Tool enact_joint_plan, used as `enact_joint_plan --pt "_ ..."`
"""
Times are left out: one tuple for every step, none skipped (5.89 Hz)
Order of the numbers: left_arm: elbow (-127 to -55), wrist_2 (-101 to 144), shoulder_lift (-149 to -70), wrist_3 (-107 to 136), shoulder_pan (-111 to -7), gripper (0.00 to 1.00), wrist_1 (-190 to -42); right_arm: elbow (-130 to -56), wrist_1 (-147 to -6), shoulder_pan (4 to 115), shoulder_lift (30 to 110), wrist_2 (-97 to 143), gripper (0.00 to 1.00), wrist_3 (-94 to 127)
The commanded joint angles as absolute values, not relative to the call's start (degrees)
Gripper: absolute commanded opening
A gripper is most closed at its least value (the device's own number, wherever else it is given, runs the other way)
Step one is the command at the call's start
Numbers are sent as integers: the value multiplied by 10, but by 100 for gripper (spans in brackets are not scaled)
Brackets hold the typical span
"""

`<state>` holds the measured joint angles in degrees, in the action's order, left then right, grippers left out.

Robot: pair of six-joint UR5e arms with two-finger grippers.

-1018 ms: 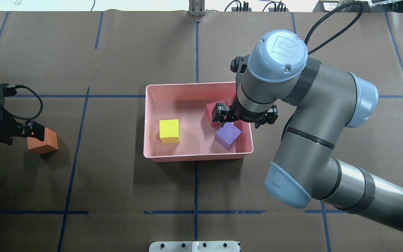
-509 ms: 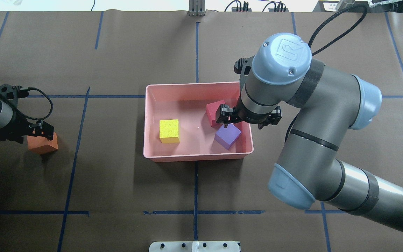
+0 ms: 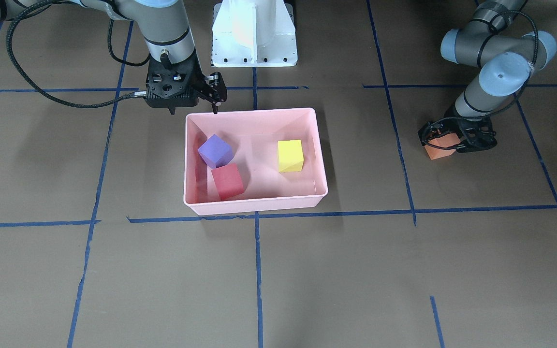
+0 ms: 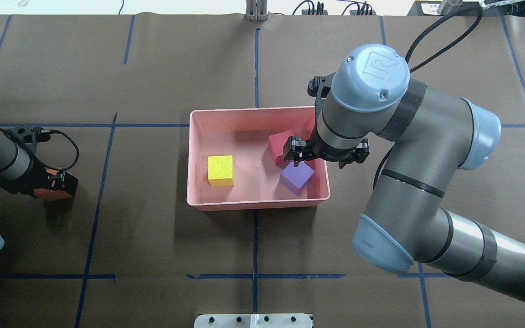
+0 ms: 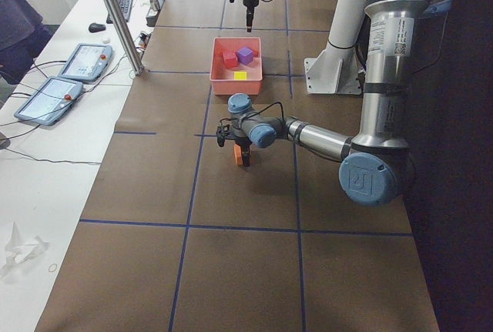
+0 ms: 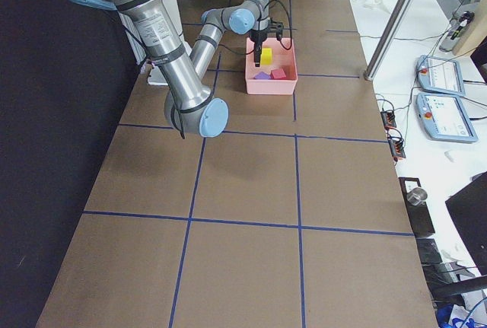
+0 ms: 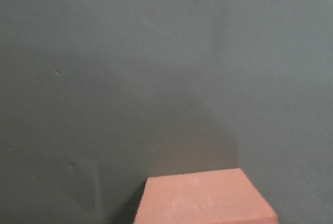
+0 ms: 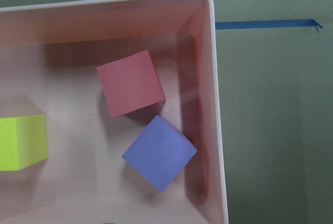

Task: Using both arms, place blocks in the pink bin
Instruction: 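Grasp the orange cube with the left gripper while the right gripper releases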

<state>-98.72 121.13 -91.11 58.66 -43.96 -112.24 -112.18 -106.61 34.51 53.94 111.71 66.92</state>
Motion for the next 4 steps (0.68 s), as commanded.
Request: enact_joint_plan --pt "-998 1258 -918 582 -438 38 -1118 -1122 -1066 349 541 1118 100 667" --pt "-1031 1268 -918 582 -453 38 -1101 -1123 -1066 358 540 1123 100 648" --pt "-1079 1266 -931 586 -468 38 -1043 -1142 -1065 371 561 1123 100 616" --pt "-1122 1261 -1011 588 -479 38 -921 -1154 -1061 391 582 1126 100 560"
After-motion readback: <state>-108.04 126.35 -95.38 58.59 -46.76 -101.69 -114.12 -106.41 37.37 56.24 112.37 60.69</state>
